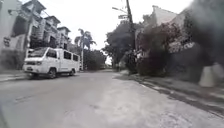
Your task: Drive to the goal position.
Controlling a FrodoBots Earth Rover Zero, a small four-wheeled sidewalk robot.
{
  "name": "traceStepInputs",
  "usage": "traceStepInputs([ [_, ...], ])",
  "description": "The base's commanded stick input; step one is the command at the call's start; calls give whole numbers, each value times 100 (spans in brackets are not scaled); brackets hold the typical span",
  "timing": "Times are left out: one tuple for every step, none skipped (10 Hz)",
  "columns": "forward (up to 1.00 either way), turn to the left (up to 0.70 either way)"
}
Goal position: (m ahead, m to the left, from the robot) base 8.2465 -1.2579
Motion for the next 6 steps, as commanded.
traceStepInputs([
  [50,0],
  [50,0],
  [50,0],
  [50,0],
  [50,0],
  [50,-16],
])
